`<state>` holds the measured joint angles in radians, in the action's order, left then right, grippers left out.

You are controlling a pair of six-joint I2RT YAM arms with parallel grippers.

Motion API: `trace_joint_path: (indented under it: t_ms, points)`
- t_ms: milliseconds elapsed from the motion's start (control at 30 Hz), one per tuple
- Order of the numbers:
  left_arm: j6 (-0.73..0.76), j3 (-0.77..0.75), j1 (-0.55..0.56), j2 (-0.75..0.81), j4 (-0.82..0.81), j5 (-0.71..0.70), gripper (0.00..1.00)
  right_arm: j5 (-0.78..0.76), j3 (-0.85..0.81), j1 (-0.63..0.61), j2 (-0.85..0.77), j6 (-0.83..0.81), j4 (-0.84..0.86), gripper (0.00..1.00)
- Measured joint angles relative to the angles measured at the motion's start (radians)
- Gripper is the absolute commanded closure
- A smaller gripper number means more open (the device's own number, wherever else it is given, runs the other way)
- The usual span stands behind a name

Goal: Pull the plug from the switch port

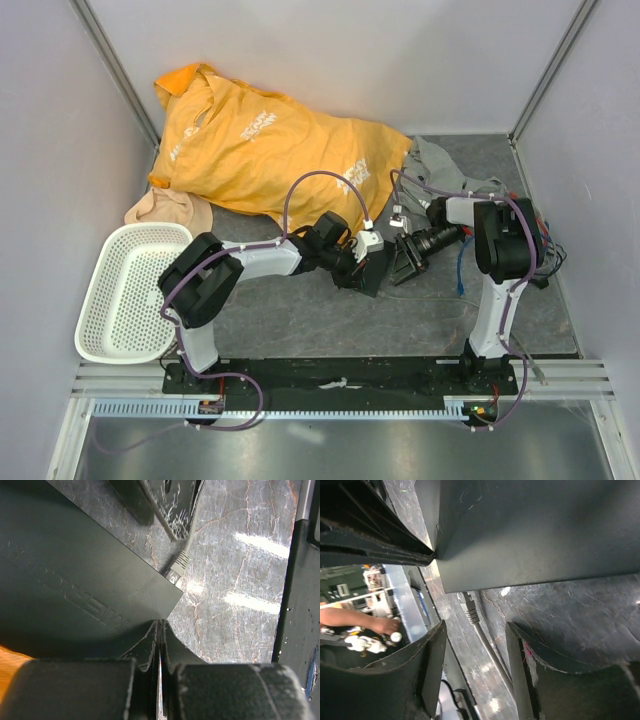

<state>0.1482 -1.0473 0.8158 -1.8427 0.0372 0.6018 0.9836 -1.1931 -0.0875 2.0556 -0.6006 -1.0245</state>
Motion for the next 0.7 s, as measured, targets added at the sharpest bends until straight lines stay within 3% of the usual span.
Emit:
trace_joint_path:
  t_ms: [300, 700]
  points:
    - [0.0, 0.007, 0.0, 0.0, -0.016, 0.001, 0.98, -0.006, -0.001, -0.058, 0.015, 0.071, 0.023, 0.5]
    - [0.003, 0.007, 0.0, 0.0, -0.018, 0.0, 0.98, 0.006, -0.003, -0.093, 0.053, 0.112, 0.005, 0.52]
